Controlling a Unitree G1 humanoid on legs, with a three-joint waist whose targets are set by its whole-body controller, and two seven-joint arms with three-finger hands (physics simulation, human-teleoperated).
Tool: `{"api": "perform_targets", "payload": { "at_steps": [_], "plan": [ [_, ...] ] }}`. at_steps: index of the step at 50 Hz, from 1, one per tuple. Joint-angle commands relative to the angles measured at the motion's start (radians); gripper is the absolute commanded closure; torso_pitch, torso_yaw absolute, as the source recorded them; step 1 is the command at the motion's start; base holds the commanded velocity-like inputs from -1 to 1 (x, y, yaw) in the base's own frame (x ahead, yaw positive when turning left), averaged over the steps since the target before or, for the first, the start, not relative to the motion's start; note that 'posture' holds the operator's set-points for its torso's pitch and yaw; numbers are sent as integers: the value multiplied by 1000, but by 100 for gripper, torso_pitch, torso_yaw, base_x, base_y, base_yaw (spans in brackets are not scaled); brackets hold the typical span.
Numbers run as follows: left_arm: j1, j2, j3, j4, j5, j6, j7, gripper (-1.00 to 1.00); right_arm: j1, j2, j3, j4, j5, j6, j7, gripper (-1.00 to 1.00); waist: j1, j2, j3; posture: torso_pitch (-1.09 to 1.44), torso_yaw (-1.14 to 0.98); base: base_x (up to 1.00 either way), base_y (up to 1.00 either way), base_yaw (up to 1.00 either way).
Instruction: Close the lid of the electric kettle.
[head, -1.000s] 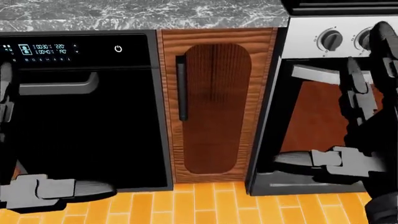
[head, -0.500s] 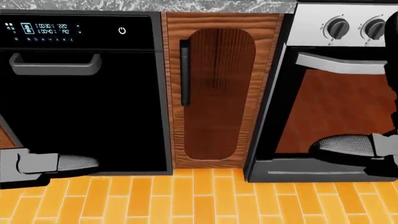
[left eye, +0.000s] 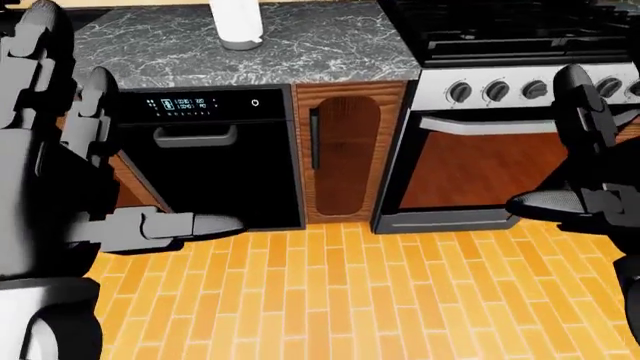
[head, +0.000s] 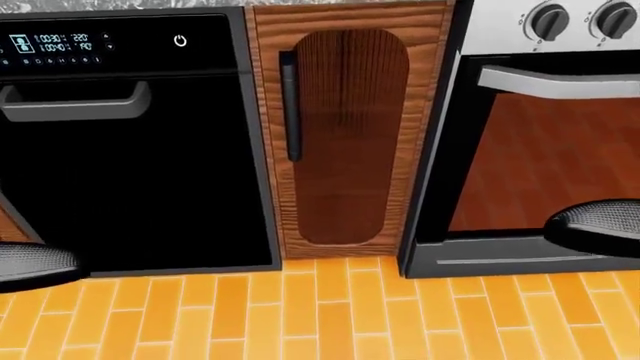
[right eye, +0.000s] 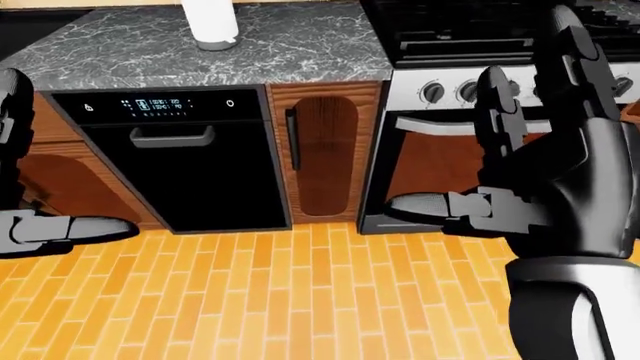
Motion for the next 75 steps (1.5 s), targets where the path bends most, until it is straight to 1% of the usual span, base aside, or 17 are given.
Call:
{"api": "perform_targets", "payload": {
  "at_steps": [1,14,18,41,45,46,50,53,57,60,63,66,67,68,69,71,75],
  "plan": [
    [-17,18,23,-4,16,-27,9,-100,-16,-14,-20,-14,-2,-23,0,-100,0,-1,-19,0,0,0,0,0],
    [-10,16,32,-4,12,-27,7,-100,-19,-30,-25,-17,25,-18,-23,-100,-3,-4,-18,0,0,0,0,0],
    [-10,8,30,-4,20,-22,3,-100,-16,-18,-11,-15,-7,-15,-8,-100,-4,-5,-16,0,0,0,0,0],
    [-12,-22,-6,-4,64,-21,-9,-100,-21,-11,-18,-18,-17,-5,4,-100,-3,-4,-14,0,0,0,0,0],
    [-13,-5,5,-4,41,-26,1,-100,-19,-9,-18,-18,-19,-6,5,-100,-3,-4,-14,0,0,0,0,0],
    [-11,-11,-3,-4,54,-25,-2,-100,-18,-8,-15,-21,-24,-6,7,-100,-5,2,-29,0,0,0,9,0],
    [-8,-17,-11,-4,67,-27,-6,-100,-16,1,-9,-20,-36,-2,14,-100,-8,9,-17,0,0,0,11,0],
    [-4,-26,-9,-4,74,-25,-13,-100,-14,9,-6,-21,-45,0,20,-100,-10,39,-13,0,0,0,11,0],
    [-7,-23,-9,-4,70,-25,-10,-100,-14,15,-3,-22,-59,4,29,-100,-8,45,-16,0,0,0,10,0],
    [-11,-24,-12,-4,70,-22,-10,-100,-15,14,-9,-21,-52,7,28,-100,-6,26,-23,0,0,0,10,0],
    [-7,-27,-11,-4,76,-22,-14,-100,-9,22,-2,-24,-69,8,37,-100,-4,-2,-14,0,0,0,11,0],
    [-5,-30,-16,-4,86,-23,-17,-100,-6,31,0,-23,-83,10,47,-100,-2,-57,-21,0,0,0,10,0],
    [-9,-23,-16,-4,76,-24,-11,-100,-5,35,1,-24,-88,11,51,-100,-13,-21,-19,0,0,0,11,0],
    [-9,-22,-17,-4,75,-25,-9,-100,-5,37,0,-24,-92,12,53,-100,-8,-39,-18,0,0,0,10,0],
    [-2,-31,-21,-4,89,-27,-17,-100,-6,38,-2,-24,-89,14,52,-100,-9,-43,-21,0,0,0,10,0],
    [0,-29,-19,-4,88,-29,-17,-100,-8,36,-4,-25,-83,15,48,-100,-10,-37,-27,0,0,0,11,0],
    [7,-26,-5,-4,78,-31,-16,-100,-4,47,3,-24,-103,18,61,-100,-8,-7,-10,0,0,0,11,0]
  ]
}}
